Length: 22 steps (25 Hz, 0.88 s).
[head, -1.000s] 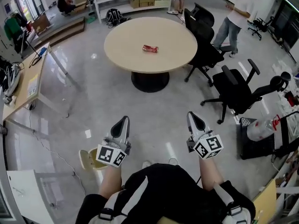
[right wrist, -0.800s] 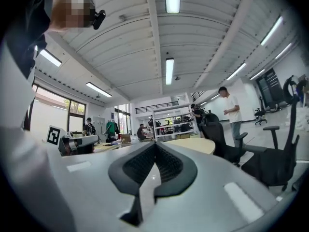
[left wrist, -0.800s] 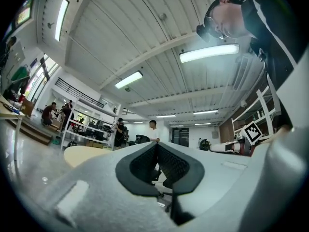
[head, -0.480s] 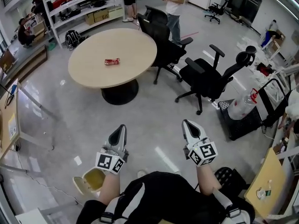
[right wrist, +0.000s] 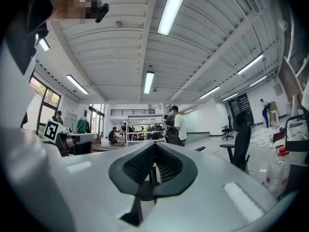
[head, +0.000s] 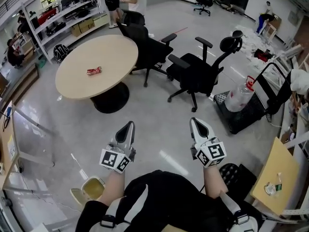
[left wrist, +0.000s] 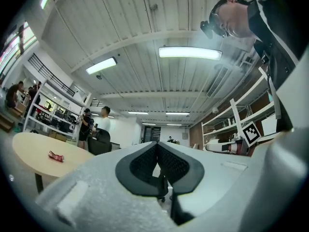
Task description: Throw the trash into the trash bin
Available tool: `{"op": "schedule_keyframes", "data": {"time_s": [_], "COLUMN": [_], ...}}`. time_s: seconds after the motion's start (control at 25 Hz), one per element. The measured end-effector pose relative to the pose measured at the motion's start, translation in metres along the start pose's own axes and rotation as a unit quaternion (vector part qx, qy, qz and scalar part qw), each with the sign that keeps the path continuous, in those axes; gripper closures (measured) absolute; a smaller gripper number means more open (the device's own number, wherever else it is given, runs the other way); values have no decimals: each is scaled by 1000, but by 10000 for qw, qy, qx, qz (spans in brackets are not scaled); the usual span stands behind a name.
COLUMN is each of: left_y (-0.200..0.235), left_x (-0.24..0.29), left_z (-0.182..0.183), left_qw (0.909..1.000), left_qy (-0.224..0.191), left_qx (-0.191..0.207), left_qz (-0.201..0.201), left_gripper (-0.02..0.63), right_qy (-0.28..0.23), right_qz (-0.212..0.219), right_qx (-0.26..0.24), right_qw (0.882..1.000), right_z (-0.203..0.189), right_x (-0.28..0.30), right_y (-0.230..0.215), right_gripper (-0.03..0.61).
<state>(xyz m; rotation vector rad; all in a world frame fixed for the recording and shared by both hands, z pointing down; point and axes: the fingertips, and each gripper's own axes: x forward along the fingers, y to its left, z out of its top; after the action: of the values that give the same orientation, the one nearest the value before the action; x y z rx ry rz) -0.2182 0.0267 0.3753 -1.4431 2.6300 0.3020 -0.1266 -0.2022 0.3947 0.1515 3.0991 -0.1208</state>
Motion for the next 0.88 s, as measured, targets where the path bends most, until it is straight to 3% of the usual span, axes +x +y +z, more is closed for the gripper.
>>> {"op": "schedule_keyframes", "data": {"time_s": [0.28, 0.56, 0.88], "left_y": [-68, -138, -248], "left_x": [64, 110, 171], "left_z": [-23, -42, -60], "left_qw": [9986, 9947, 9751], "left_qy": [22, 2, 84], "left_qx": [-175, -329, -621], "left_qz": [-491, -970, -2126], "left_gripper": [612, 612, 612], "right_qy": [-31, 37, -259], "right_qz": [-724, -1174, -2404], "right_qx": [123, 26, 112], "right_qw": [9973, 9931, 9703], "right_z": [-1, -8, 15], "right_x": [-62, -137, -254], "right_y": [-83, -136, -207], "right_gripper": [572, 572, 572]}}
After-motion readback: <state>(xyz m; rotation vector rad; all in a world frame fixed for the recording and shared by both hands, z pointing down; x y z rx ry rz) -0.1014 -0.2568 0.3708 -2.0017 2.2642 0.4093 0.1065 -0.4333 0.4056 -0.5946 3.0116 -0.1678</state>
